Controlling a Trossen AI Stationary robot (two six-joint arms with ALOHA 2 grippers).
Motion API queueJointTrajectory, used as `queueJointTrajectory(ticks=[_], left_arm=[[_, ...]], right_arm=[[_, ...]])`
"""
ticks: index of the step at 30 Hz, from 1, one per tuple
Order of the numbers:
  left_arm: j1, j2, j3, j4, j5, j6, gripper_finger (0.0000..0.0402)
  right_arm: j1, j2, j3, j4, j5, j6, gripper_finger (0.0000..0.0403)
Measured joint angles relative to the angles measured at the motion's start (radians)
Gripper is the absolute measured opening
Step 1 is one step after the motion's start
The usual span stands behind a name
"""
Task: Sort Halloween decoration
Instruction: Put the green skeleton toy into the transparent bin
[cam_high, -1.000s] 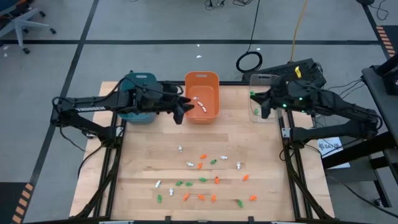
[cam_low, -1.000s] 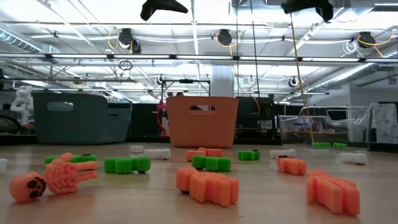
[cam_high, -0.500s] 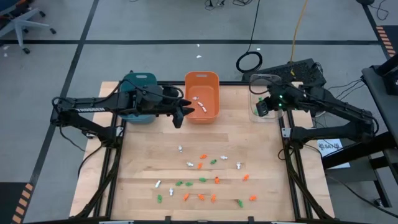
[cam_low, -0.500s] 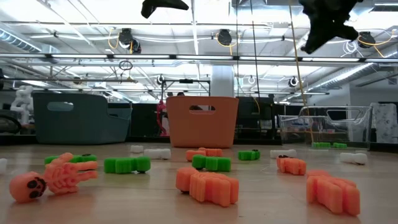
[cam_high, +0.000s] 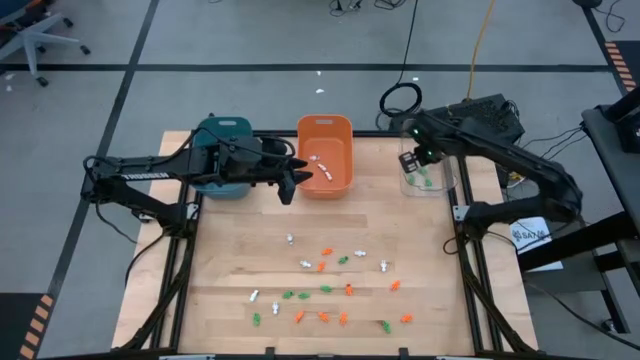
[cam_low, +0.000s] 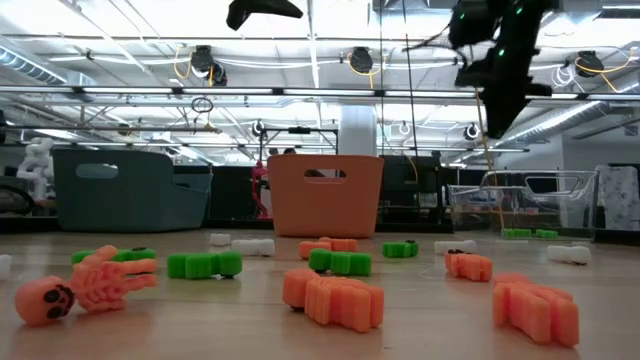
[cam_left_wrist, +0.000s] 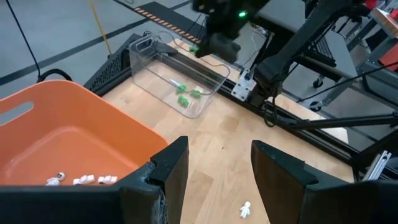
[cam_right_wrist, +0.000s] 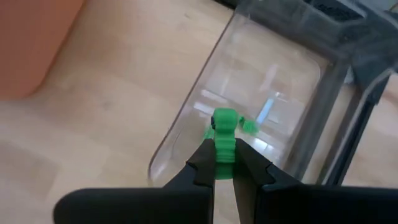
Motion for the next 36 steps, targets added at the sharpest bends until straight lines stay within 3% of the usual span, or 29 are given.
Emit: queueJointTrajectory(ticks=[11, 17, 25, 36], left_arm=[[0.0, 0.0, 0.0, 0.0, -0.002, -0.052, 0.0173], [0.0, 0.0, 0.0, -0.027, -0.002, -0.053, 0.0173], [0.001, 0.0, -0.001, -0.084, -0.002, -0.048, 0.0173], [0.001, 0.0, -0.001, -0.114, -0.002, -0.049, 0.0173]], right_arm=[[-0.157, 0.18, -0.023, 0.105, -0.054, -0.055, 0.0011], [-0.196, 0.19, -0.133, 0.171, -0.106, -0.047, 0.0011], [-0.205, 0.191, -0.23, 0.212, -0.095, 0.012, 0.0014], [-0.204, 0.189, -0.268, 0.265, -0.074, 0.096, 0.0102]])
